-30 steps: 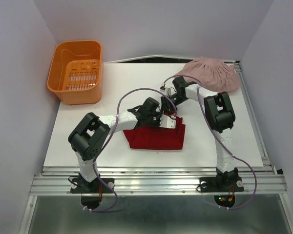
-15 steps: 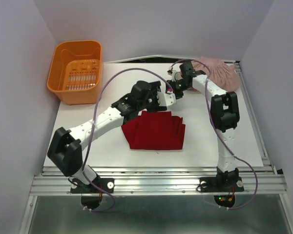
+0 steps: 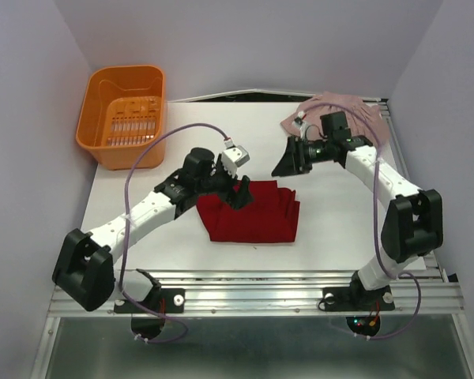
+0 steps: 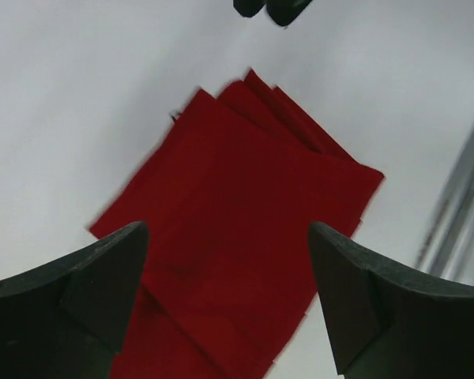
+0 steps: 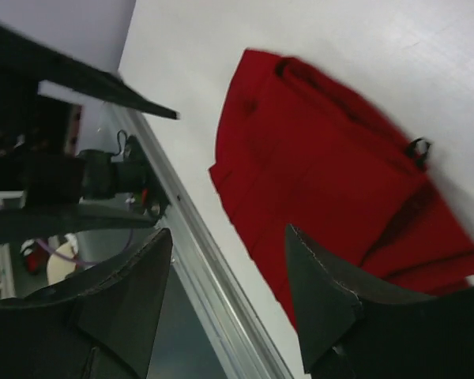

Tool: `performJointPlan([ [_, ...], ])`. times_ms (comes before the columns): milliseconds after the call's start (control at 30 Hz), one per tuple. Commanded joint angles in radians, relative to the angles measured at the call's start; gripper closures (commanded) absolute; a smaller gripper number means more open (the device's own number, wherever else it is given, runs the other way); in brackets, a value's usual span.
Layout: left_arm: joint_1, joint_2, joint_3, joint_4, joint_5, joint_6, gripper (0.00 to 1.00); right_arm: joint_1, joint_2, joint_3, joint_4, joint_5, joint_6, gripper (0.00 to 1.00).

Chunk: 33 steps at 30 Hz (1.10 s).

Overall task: Fold and stack the skirts
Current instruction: Fold the skirt

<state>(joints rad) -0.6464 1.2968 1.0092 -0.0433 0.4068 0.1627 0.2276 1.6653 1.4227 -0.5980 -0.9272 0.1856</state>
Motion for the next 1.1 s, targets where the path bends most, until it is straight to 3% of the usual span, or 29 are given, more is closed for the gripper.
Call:
performJointPlan([
  [0,0.043,0.042,-0.196,0.34,0.285,-0.462,0.15,0.079,0.054,-0.237,0.142,-0.141,0.048,0.36],
  [233,0.16,0.307,-0.255,0.568,0.317,-0.652,0.24,0.104,0.237,-0.26,0.158,-0.016,-0.035,0.37],
  [467,0.274,0.522,-0.153,0.57,0.274,-0.666,0.35,0.104,0.442,-0.046,0.101,0.142,-0.103,0.41],
  [600,0.271,0.44,-0.048,0.449,0.233,-0.53,0.31,0.104,0.441,0.134,0.023,0.146,-0.103,0.4],
  [667,0.263,0.391,-0.005,0.363,0.208,-0.447,0.28,0.104,0.407,0.148,0.01,0.124,-0.077,0.39],
  [800,0.199,0.241,0.075,0.174,-0.016,-0.163,0.19,0.104,0.259,0.082,0.017,0.122,0.021,0.3],
  [833,0.171,0.172,0.071,0.134,-0.066,-0.014,0.15,0.104,0.193,0.062,0.021,0.154,0.038,0.29],
  [967,-0.043,0.036,-0.044,0.114,-0.407,0.269,0.13,0.082,0.044,-0.074,0.067,0.261,0.13,0.16],
  [1067,-0.194,0.021,-0.055,0.091,-0.531,0.317,0.12,0.059,-0.031,-0.172,0.087,0.341,0.158,0.04],
])
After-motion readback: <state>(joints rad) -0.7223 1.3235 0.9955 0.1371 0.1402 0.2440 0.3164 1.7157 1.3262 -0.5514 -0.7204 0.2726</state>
